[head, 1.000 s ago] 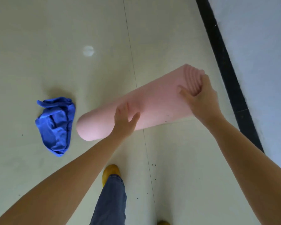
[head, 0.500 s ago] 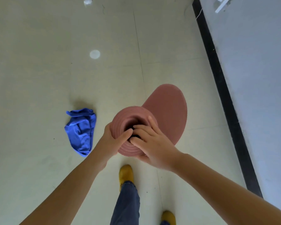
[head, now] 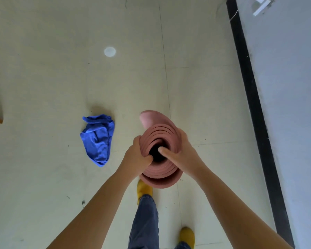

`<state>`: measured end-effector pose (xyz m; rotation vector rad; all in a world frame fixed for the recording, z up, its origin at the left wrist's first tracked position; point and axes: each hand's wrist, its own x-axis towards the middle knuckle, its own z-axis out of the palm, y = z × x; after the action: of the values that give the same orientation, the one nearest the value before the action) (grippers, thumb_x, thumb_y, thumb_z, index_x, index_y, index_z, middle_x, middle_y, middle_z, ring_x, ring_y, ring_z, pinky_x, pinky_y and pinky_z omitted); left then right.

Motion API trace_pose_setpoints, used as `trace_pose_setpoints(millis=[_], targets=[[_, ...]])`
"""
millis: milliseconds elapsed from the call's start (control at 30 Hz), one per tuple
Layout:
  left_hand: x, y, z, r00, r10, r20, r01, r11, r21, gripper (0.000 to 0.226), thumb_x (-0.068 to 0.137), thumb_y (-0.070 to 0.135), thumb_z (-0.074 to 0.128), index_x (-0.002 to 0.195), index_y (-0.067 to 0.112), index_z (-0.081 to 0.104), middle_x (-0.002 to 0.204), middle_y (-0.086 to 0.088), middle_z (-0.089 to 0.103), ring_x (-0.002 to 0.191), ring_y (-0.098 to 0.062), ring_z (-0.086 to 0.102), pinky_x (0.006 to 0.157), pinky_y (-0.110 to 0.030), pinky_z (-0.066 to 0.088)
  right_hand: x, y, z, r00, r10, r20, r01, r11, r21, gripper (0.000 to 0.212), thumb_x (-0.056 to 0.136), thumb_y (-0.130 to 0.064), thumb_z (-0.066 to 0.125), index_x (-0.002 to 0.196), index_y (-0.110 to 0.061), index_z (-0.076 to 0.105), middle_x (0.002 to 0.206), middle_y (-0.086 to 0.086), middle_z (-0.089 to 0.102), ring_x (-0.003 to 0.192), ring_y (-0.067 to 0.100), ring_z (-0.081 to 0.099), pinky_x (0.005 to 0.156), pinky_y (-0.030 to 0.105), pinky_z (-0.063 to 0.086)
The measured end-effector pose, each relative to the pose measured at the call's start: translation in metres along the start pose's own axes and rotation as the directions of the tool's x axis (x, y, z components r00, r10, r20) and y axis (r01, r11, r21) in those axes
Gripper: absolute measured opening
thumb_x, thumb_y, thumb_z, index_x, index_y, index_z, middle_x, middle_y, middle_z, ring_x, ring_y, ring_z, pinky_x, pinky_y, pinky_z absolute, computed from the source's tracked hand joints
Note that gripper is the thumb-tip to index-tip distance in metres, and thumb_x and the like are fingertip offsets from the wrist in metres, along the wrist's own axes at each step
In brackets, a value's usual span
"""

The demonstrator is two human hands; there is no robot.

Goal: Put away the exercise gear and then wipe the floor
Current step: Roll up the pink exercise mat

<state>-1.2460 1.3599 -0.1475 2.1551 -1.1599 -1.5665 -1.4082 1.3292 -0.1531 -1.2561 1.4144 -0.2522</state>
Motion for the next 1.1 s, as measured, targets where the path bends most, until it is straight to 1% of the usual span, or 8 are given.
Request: trace_pose_setpoints(millis=[200,333,433,500,600,767,1000,1100], targets=[[-0.015,-0.006,-0.006,0.999,0.031,-0.032,-0.029,0.998,0.046,0.052,0.081,0.011,0.056,0.128,0.023,0.038,0.089,0.005,0.057,0.076,-0.011,0.057,0.065,-0.024,0.047,-0.006,-0.013,-0.006,0.999,-0.036,0.007,0.036,0.968,-0.248,0.052,0.082,-0.012,0.054,0.128,-0.026,0.035,0.105,0.003,0.057,0.093,0.024,0.058,0.076,0.032,0.051],[-0.026,-0.013,0.009,0.976,0.042,-0.214,-0.018,0.994,0.112,0.086,0.079,0.031,0.068,0.145,0.028,0.014,0.133,-0.003,0.044,0.102,-0.021,0.057,0.080,-0.038,0.051,-0.009,-0.007,-0.006,0.998,0.030,0.048,-0.005,0.891,-0.454,0.053,0.085,-0.013,0.048,0.134,-0.029,0.032,0.112,0.008,0.052,0.090,0.027,0.057,0.077,0.036,0.050],[-0.018,-0.009,0.006,0.898,0.310,-0.313,-0.154,0.886,0.437,0.108,0.078,0.034,0.071,0.147,0.034,-0.012,0.155,-0.007,0.003,0.138,-0.031,0.028,0.091,-0.042,0.049,0.001,-0.012,-0.003,0.996,0.018,0.091,0.034,0.846,-0.532,0.059,0.087,-0.014,0.048,0.139,-0.032,0.028,0.122,0.006,0.047,0.093,0.027,0.057,0.075,0.033,0.048],[-0.006,-0.001,-0.007,0.879,0.431,-0.203,-0.204,0.726,0.657,0.105,0.079,0.040,0.068,0.148,0.033,-0.011,0.157,-0.009,-0.010,0.145,-0.034,-0.001,0.109,-0.056,0.030,0.003,-0.015,-0.001,0.993,-0.007,0.114,0.067,0.843,-0.534,0.062,0.087,-0.014,0.050,0.141,-0.033,0.026,0.130,0.004,0.043,0.096,0.026,0.057,0.075,0.033,0.049],[0.012,0.007,-0.026,0.950,0.311,0.034,-0.234,0.633,0.738,0.093,0.084,0.048,0.060,0.150,0.029,-0.003,0.159,-0.007,-0.003,0.146,-0.028,-0.001,0.113,-0.055,0.021,-0.011,-0.010,0.009,0.998,-0.053,-0.024,0.037,0.891,-0.452,0.068,0.089,-0.020,0.053,0.146,-0.034,0.018,0.146,0.001,0.029,0.117,0.024,0.050,0.087,0.036,0.051],[0.000,-0.005,-0.001,0.966,0.253,-0.053,-0.143,0.692,0.708,0.083,0.090,0.039,0.051,0.150,0.022,-0.005,0.151,-0.010,0.016,0.136,-0.029,0.024,0.097,-0.042,0.044,-0.045,-0.003,0.050,0.931,0.232,-0.282,-0.256,0.965,-0.051,0.090,0.088,-0.036,0.061,0.149,-0.034,-0.005,0.157,0.004,0.002,0.140,0.031,0.026,0.101,0.043,0.041],[0.012,-0.014,0.003,0.923,0.336,-0.188,-0.147,0.759,0.634,0.071,0.087,0.036,0.055,0.145,0.016,0.021,0.134,-0.009,0.038,0.115,-0.027,0.040,0.069,-0.030,0.041,-0.027,-0.006,0.066,0.853,0.318,-0.413,-0.329,0.943,0.048,0.089,0.088,-0.032,0.057,0.149,-0.033,-0.008,0.148,0.003,0.028,0.110,0.025,0.057,0.071,0.031,0.050],[0.028,-0.019,-0.012,0.985,0.149,-0.090,-0.097,0.897,0.431,0.076,0.078,0.040,0.065,0.141,0.023,0.027,0.127,-0.008,0.043,0.113,-0.028,0.048,0.079,-0.036,0.047,-0.028,-0.004,0.055,0.788,0.501,-0.357,-0.405,0.859,0.312,0.095,0.085,-0.025,0.062,0.151,-0.028,-0.007,0.121,0.006,0.054,0.093,0.023,0.060,0.070,0.030,0.049]])
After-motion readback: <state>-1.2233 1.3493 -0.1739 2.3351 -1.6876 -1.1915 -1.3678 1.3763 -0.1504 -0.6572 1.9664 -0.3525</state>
